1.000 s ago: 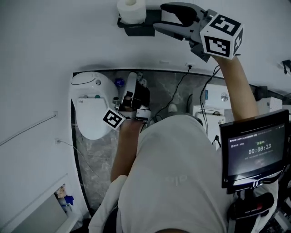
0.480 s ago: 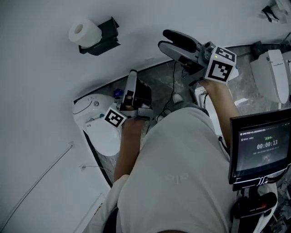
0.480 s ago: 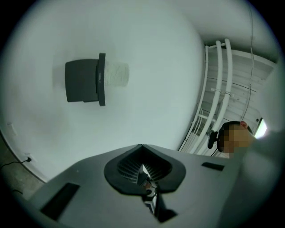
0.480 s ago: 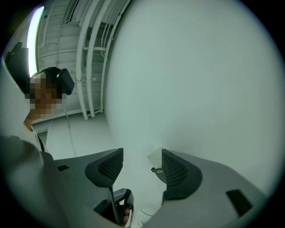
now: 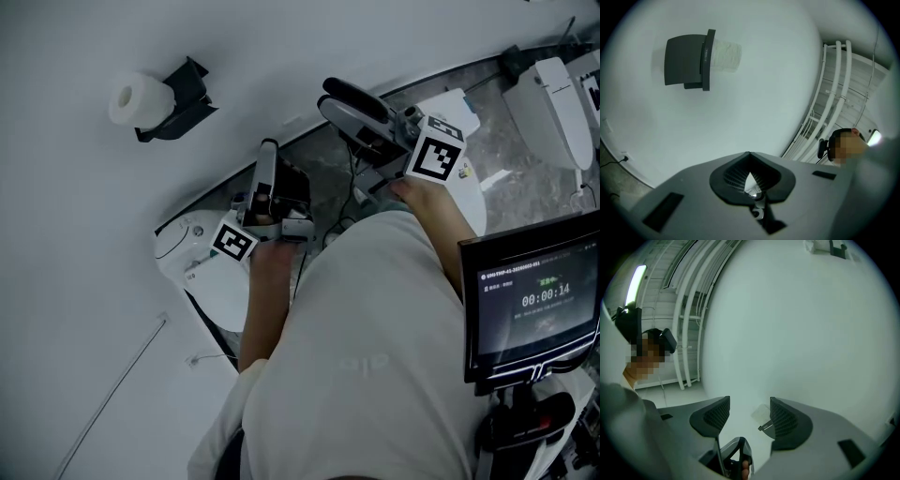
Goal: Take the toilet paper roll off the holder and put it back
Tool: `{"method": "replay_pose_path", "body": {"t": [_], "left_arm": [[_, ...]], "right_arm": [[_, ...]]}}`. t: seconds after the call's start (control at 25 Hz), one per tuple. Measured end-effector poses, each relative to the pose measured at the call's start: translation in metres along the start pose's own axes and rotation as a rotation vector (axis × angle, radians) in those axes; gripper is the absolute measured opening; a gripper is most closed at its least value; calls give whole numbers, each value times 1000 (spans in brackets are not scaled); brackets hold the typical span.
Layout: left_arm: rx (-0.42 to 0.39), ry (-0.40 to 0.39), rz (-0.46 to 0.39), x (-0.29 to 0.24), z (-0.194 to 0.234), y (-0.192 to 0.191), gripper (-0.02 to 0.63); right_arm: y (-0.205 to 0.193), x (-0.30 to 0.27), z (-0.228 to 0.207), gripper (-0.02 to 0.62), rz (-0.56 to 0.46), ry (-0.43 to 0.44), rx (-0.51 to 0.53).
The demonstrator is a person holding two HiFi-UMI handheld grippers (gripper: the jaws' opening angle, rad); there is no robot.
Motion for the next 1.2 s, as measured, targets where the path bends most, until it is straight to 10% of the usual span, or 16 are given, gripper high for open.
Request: {"method": "replay_pose_path", "body": {"t": [1.2], "left_arm": [[29, 15, -9, 4, 7, -12, 5]], "right_arm": [[-12, 18, -15, 235, -106, -32, -124]]}}
Point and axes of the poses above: the fingertips, and each gripper's own axes: x backward along the fingers, z to its left, y out of its top, the point moved 10 cm from there along x, backward along the fingers, and after that the axes turned 2 degrees about y, right-handed, at the moved point
